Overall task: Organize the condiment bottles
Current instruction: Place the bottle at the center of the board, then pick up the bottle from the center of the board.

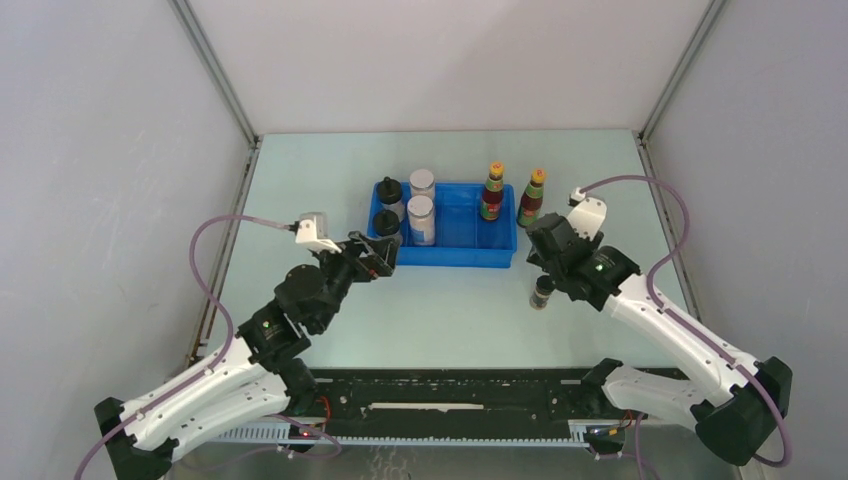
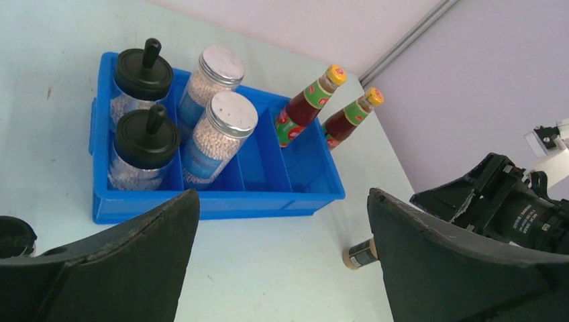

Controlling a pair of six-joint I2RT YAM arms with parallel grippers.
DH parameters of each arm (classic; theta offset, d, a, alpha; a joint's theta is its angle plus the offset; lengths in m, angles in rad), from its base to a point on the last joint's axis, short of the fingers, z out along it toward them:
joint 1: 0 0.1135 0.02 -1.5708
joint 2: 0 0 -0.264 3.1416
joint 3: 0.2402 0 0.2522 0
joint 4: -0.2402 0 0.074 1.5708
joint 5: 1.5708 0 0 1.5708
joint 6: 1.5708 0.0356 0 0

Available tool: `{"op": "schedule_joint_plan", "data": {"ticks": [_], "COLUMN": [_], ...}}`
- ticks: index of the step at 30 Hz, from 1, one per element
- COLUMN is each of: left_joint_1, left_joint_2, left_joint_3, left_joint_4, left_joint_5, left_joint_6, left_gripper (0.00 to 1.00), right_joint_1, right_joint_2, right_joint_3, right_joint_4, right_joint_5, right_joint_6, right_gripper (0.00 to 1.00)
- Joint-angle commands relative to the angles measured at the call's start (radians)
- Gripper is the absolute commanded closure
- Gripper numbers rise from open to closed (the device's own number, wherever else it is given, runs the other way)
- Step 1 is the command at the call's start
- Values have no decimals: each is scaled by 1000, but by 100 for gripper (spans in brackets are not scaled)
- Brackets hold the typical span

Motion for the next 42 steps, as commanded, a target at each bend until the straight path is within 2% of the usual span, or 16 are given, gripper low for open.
{"op": "schedule_joint_plan", "data": {"ticks": [1,13,24,42], "left_joint_1": [-8,-8,-8,-8], "left_joint_2": [-11,-26,-13,-13], "left_joint_3": [21,21,13,-7], "left_joint_4": [-40,-88,-66,-41], "left_joint_5": [18,25,19,7], "left_joint_6": [-38,-32,-1,16], "left_gripper": [1,1,1,1], "right_joint_1": [41,78,86,10], "right_joint_2": [-10,-25,35,60], "right_joint_3": [-3,-61,-85,-132], "right_joint_4": [-224,-245,-183,-85], "right_joint_5": [18,-47,-61,-96], "right_joint_6": [229,350,330,262], "right_gripper": [31,35,34,35]}}
